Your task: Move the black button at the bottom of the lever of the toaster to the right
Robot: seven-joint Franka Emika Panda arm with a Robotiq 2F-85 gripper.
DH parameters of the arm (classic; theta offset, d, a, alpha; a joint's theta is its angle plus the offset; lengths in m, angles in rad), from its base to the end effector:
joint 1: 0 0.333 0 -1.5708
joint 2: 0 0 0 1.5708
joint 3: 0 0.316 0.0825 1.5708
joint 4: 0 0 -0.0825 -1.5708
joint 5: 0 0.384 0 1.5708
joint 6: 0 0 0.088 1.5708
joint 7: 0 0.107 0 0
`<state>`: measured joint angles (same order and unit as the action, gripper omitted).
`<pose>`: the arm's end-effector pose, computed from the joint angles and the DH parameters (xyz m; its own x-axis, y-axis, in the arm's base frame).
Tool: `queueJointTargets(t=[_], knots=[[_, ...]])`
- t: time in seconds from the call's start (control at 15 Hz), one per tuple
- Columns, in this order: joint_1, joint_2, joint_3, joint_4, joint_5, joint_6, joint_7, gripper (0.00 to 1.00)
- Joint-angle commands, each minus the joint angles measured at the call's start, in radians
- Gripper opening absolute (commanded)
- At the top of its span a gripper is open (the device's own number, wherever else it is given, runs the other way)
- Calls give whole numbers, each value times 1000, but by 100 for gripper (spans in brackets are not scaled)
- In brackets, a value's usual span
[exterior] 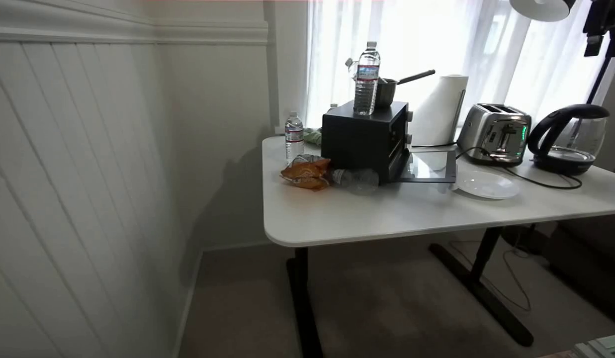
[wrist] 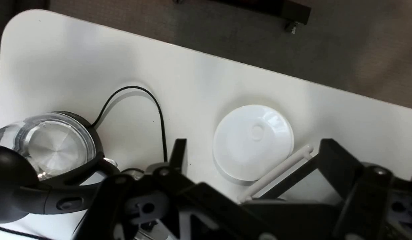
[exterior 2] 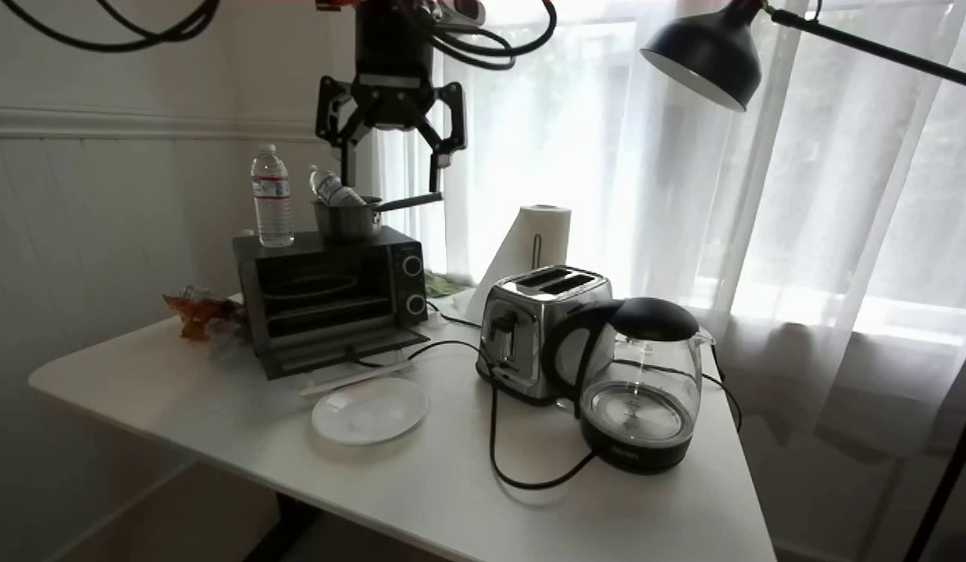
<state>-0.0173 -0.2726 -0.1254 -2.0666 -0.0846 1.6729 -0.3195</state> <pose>0.4556 -0.0786 0.5372 0.9721 0.1938 -0.1319 0.1965 -0.9805 0.0077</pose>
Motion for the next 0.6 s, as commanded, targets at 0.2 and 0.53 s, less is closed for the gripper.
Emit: queueJointTargets(t=[0.2, 0.53], knots=[[-41, 56, 35, -91, -55, 308, 296, 100], [-79, 159, 36, -183, -105, 578, 572, 100]])
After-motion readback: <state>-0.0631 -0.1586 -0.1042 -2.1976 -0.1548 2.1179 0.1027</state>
